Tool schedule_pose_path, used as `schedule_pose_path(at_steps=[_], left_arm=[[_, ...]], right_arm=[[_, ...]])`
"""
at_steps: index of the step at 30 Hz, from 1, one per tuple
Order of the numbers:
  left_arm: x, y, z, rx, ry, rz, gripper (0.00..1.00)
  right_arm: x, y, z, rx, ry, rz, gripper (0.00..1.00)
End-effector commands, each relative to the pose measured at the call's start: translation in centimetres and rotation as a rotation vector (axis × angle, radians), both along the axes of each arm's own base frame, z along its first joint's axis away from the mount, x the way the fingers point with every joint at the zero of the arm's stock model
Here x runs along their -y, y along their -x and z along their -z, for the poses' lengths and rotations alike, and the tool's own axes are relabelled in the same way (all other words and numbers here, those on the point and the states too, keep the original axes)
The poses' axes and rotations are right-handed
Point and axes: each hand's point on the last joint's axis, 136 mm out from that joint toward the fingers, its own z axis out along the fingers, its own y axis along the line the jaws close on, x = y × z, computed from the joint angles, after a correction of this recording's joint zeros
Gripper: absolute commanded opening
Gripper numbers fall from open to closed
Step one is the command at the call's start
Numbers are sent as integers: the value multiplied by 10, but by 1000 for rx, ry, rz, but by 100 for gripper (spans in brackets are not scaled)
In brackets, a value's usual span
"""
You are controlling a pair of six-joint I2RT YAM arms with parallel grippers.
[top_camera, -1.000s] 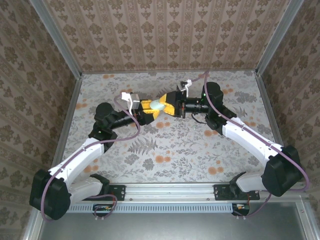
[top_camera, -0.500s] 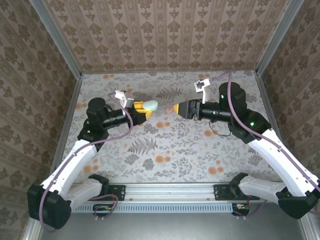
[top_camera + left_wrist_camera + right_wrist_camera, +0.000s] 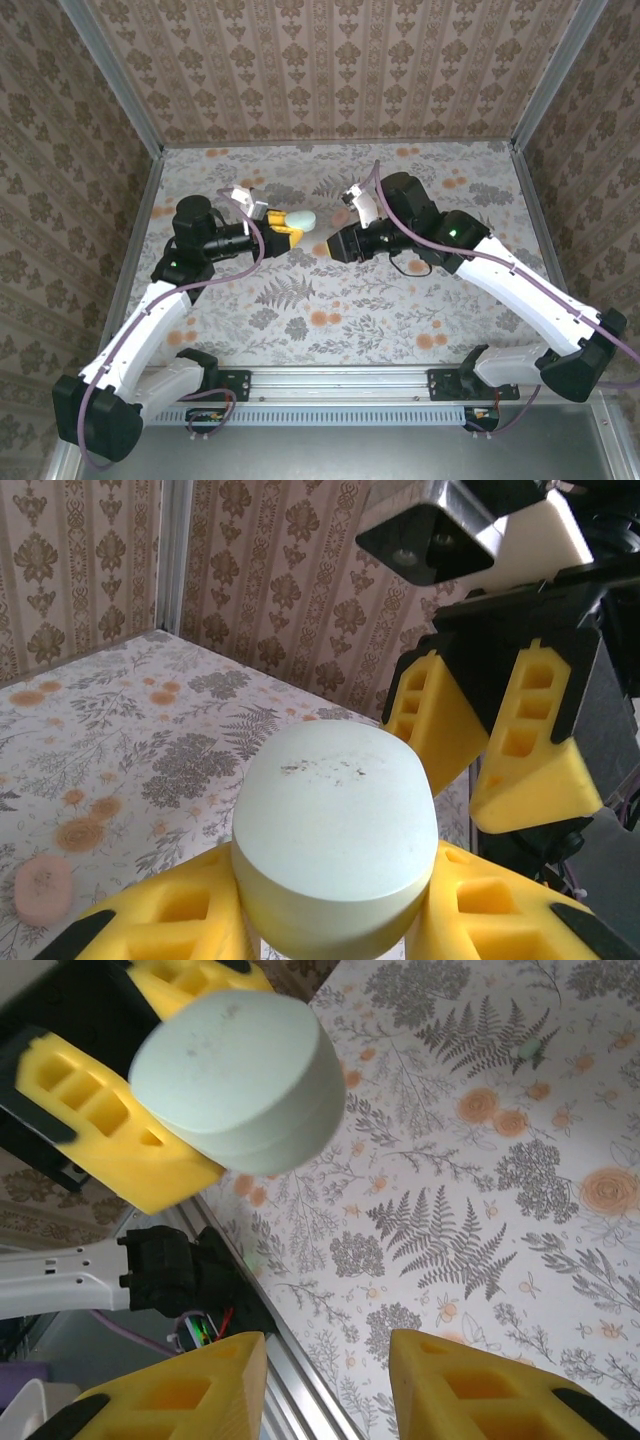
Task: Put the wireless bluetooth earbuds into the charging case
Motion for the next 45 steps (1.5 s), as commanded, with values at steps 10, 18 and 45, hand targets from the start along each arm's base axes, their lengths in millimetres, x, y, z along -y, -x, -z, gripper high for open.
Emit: schedule_pose_path(at_steps=[10, 18, 45], left_arm=[[6, 6, -9, 19, 13, 53, 28], [11, 11, -1, 6, -5, 70, 28], [28, 28, 34, -21, -110, 129, 27]], right_arm=[[-32, -10, -28, 4, -99, -39, 37], [-35, -31, -17, -59, -92, 32, 36], [3, -72, 18, -218, -74, 238, 37]])
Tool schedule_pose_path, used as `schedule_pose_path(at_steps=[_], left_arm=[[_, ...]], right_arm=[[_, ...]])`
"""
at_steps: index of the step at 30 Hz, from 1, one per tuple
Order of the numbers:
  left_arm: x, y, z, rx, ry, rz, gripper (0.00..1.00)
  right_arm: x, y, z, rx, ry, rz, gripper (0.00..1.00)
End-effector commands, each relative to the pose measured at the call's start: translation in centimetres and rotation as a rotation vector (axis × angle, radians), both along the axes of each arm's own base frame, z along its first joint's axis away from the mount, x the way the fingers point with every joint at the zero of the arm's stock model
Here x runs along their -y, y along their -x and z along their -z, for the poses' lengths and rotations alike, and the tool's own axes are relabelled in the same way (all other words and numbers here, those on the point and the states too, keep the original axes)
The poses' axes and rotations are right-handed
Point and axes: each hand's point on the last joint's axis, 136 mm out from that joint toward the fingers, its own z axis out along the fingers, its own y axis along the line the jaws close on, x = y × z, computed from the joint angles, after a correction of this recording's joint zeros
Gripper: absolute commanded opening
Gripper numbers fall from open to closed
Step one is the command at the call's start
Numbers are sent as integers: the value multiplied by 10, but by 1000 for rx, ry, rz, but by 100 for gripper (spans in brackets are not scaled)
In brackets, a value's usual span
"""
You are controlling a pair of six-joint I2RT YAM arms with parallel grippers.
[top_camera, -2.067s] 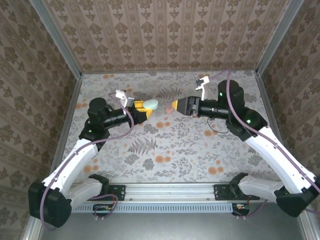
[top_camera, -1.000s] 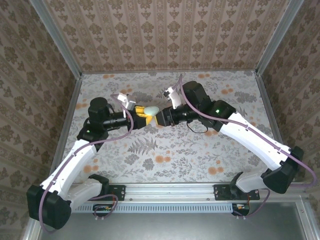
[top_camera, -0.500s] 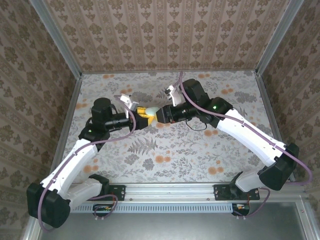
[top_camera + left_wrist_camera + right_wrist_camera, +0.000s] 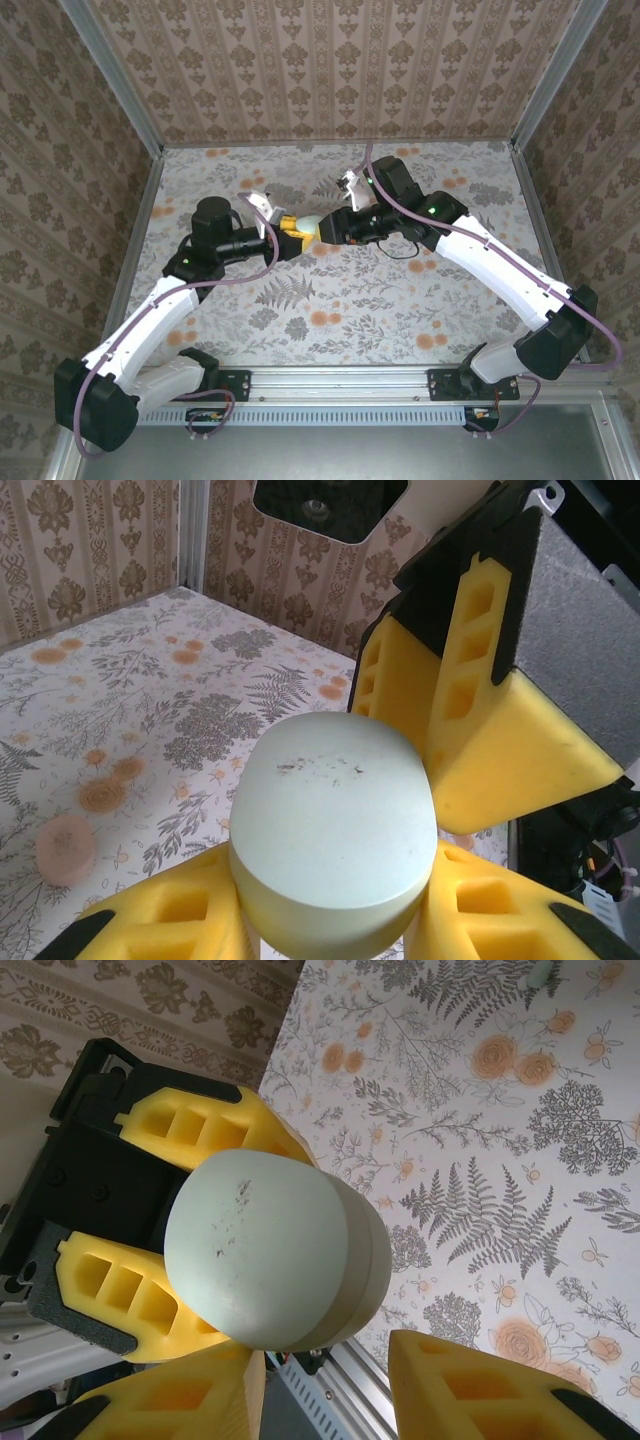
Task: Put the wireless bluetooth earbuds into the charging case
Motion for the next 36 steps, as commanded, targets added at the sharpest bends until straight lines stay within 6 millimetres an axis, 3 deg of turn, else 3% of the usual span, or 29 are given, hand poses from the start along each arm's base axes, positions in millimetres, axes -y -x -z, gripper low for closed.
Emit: schedule_pose_path(at_steps=[1, 17, 22, 28, 36], left_arm=[[9, 34, 3, -28, -8, 162, 27], [14, 37, 7, -59, -8, 179, 26], [12, 31, 9, -70, -21, 142, 26], [-19, -2, 14, -167, 10, -26, 26], [-50, -14, 12, -194, 54, -137, 26]], right_arm=[[14, -39, 0, 59, 9, 131, 38], [24, -53, -5, 90, -32, 176, 45], [22, -48, -13, 93, -78, 150, 48], [23, -30, -39, 133, -150, 108, 49], [25, -24, -39, 126, -155, 102, 49]])
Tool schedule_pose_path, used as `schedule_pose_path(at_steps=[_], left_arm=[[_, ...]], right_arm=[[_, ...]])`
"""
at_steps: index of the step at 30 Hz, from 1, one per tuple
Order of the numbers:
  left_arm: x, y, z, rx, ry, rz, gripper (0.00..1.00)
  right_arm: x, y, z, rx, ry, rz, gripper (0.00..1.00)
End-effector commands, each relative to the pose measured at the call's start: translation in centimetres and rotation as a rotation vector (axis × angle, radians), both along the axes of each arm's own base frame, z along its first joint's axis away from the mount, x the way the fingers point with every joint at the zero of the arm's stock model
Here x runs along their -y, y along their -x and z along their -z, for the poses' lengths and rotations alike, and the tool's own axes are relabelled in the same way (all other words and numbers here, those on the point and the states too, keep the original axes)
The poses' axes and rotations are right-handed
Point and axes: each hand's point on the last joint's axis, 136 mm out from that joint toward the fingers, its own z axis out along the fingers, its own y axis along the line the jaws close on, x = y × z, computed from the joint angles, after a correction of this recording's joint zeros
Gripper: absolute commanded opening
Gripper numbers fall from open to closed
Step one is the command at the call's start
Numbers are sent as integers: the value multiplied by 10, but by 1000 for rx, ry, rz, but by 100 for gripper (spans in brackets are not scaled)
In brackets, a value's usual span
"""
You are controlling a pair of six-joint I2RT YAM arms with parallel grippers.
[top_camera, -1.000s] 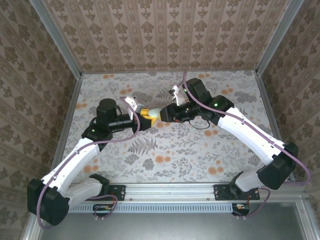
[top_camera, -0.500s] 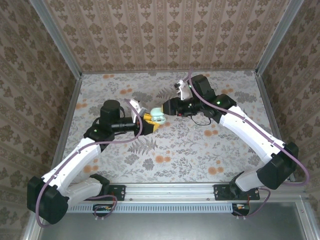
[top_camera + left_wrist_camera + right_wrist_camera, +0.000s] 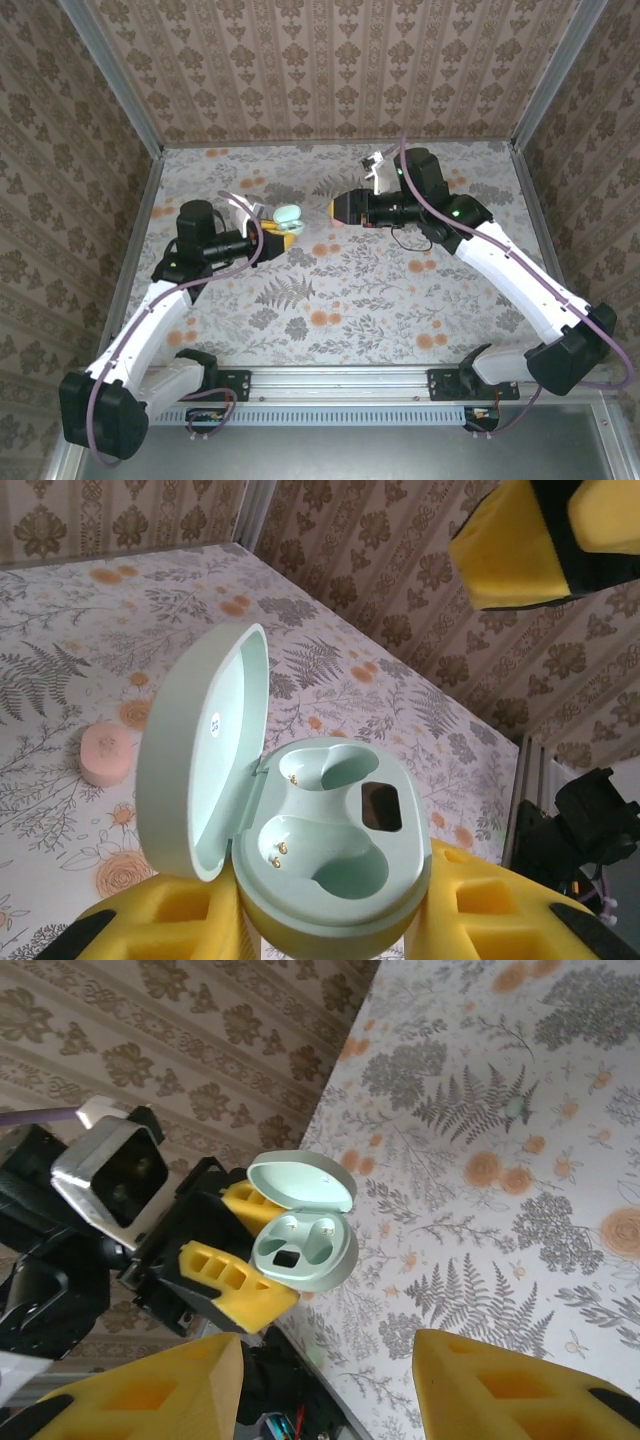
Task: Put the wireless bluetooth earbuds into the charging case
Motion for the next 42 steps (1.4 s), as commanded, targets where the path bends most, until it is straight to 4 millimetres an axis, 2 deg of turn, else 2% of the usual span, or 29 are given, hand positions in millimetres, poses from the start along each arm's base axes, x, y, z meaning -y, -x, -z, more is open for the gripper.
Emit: schedule_pose_path(at_steps=[1, 5, 8, 14, 19, 24, 27, 32, 38, 42], left_arm=[[-10, 3, -8, -18, 37, -21, 25], [-36, -2, -6, -35, 27, -123, 25], [-57, -2, -4, -37, 13, -210, 25], [-84, 4, 5, -65, -24, -334, 25], [-91, 12, 8, -65, -34, -367, 25], [-94, 19, 8, -65, -40, -373, 25], [-93, 22, 8, -65, -37, -364, 25], [-92, 26, 9, -64, -35, -352, 25], [-92, 28, 12, -64, -30, -345, 25], [-91, 28, 12, -64, -23, -339, 24]], right_arm=[[-1, -1, 3, -13, -11, 3, 49], [-3, -22, 29, -47, 72, 74, 47], [-18, -41, 53, -61, 139, 99, 44], [-70, -81, 101, -69, 285, 120, 40], [-117, -114, 151, -126, 323, 166, 37], [-156, -137, 189, -122, 386, 200, 37], [-165, -147, 214, -113, 456, 230, 38], [-174, -164, 242, -77, 513, 297, 39], [-178, -182, 257, -31, 523, 354, 39], [-178, -191, 259, -8, 522, 393, 38]])
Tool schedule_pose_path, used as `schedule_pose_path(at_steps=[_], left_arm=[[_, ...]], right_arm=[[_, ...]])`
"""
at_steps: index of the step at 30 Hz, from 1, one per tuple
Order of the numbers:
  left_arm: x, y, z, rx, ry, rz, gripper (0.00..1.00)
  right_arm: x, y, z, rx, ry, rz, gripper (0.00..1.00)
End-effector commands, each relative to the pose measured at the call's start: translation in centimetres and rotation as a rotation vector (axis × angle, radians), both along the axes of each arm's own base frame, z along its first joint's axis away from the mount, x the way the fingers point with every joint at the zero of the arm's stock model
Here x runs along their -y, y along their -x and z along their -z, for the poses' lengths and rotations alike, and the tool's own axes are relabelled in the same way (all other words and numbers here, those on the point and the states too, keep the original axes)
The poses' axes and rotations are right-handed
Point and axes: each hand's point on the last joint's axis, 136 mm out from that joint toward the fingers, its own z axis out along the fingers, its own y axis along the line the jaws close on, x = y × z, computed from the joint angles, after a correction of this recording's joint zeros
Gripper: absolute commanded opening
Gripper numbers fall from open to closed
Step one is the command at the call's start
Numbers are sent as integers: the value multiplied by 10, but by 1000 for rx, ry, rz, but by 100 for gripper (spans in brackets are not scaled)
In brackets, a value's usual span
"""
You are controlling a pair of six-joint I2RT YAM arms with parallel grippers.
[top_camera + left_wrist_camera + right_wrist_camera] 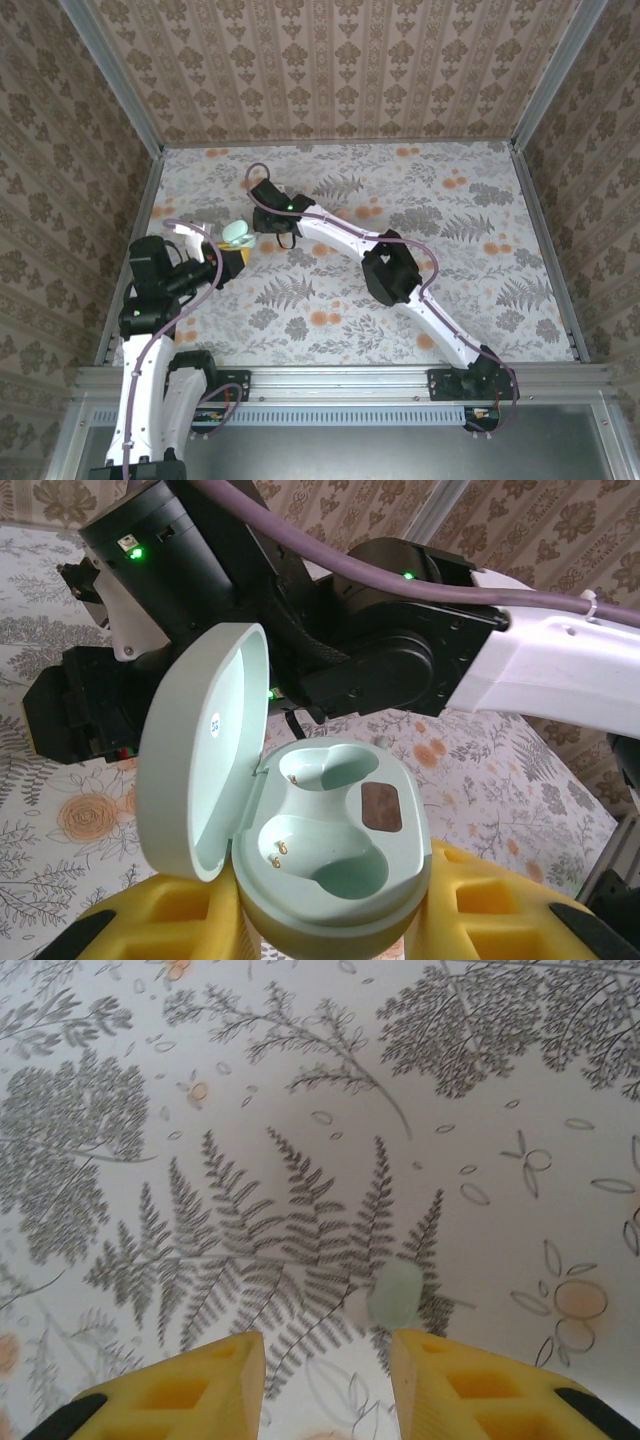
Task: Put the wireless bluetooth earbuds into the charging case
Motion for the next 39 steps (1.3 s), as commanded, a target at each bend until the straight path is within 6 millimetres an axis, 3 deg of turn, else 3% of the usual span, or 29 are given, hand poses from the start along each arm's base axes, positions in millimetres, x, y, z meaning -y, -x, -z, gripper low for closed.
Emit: schedule_pose_path(at_steps=[1, 14, 31, 39], left_arm=[[1, 4, -1, 24, 3, 24, 24], [2, 8, -1, 38, -2, 38, 24], [3, 12, -5, 55, 2, 54, 24], [3, 12, -6, 61, 0, 54, 24]], right_arm=[[5, -15, -6, 57, 11, 69, 38], [5, -18, 22, 12, 13, 97, 36], [15, -9, 41, -41, 70, 101, 31], [13, -4, 39, -53, 77, 62, 27]])
